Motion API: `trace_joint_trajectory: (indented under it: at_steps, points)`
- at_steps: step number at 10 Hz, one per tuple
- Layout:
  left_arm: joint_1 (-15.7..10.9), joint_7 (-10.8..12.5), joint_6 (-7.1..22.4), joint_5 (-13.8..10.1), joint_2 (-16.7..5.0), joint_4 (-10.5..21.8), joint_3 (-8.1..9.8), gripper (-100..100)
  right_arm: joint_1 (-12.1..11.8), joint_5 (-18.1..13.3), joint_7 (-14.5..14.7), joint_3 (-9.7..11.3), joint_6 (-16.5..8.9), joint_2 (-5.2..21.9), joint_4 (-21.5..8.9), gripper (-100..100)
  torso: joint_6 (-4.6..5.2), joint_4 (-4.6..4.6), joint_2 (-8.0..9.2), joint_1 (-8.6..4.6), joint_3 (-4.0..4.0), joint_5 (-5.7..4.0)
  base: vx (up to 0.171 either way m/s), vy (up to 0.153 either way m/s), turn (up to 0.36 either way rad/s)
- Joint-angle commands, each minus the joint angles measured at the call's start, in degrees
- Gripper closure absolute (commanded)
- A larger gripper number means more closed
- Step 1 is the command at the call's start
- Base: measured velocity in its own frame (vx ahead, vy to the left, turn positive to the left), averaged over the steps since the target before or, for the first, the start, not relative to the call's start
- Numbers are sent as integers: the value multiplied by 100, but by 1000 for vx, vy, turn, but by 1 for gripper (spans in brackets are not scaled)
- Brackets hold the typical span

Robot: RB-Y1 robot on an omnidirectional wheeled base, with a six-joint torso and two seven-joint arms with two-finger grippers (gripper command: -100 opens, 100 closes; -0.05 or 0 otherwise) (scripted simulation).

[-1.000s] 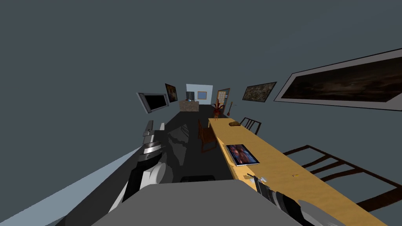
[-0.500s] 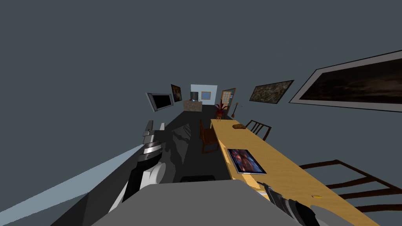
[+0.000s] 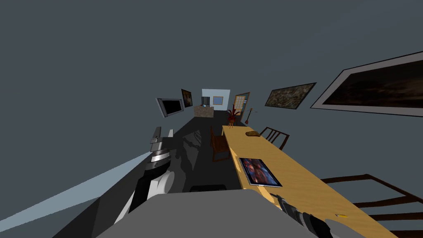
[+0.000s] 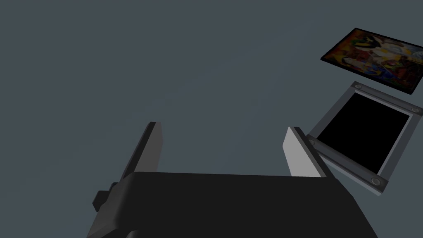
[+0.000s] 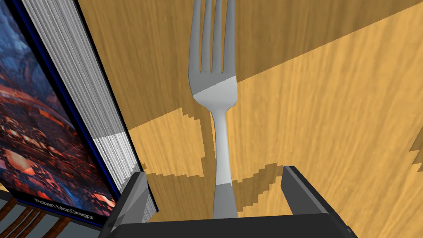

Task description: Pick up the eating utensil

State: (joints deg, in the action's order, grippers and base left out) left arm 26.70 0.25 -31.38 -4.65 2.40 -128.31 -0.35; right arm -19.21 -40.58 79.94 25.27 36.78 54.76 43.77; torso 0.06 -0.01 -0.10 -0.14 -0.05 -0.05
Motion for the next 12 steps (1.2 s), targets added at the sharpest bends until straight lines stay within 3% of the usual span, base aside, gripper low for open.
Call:
trace_joint_trajectory:
  at_steps: [1, 2, 3, 7, 8, 9, 10, 11, 12]
  points:
    - [0, 0, 0, 0, 0, 0, 0, 0, 84, -29, 60, 17, -100, -183, -127, -100, 0, 0, 0, 0, 0, 0, -1, -55, 42]
    - [0, 0, 0, 0, 0, 0, 0, 0, 44, -19, 11, 14, -83, -103, -47, -100, 0, 0, 0, -2, 0, -1, 0, -23, 10]
    - [0, 0, 0, 0, 0, 0, 0, 0, 51, -21, 20, 15, -94, -115, -58, 100, 1, 0, 0, 8, 0, 2, 0, 0, 0]
    - [0, 0, 0, 0, 0, 0, 0, 0, 50, -25, 25, 19, -91, -111, -55, 100, 6, 2, 1, 18, 2, 4, 0, 0, 0]
    - [0, 0, 0, 0, 0, 0, 0, 0, 50, -25, 25, 19, -91, -111, -55, 0, 6, 2, 2, 19, 2, 4, 0, 0, 0]
    - [0, 0, 0, 0, 0, 0, 0, 0, 20, 15, 23, -18, 76, 37, -77, 100, 6, 2, 2, 19, 2, 5, 5, 42, -86]
    - [1, 0, 0, 0, 1, 0, 0, 0, -12, 36, 5, -35, 164, 147, -52, 100, 12, 0, 3, 31, 2, 10, 8, 74, -104]
    - [0, 0, 0, 0, 1, 0, -1, 0, 10, 23, 24, -27, 103, 86, -69, 100, 13, 0, 4, 44, 2, 12, 2, 33, -29]
    - [0, 0, 0, 0, 1, 0, -1, 0, -1, 26, 17, -30, 119, 102, -63, 0, 8, 1, 3, 35, 2, 7, -1, 6, 1]
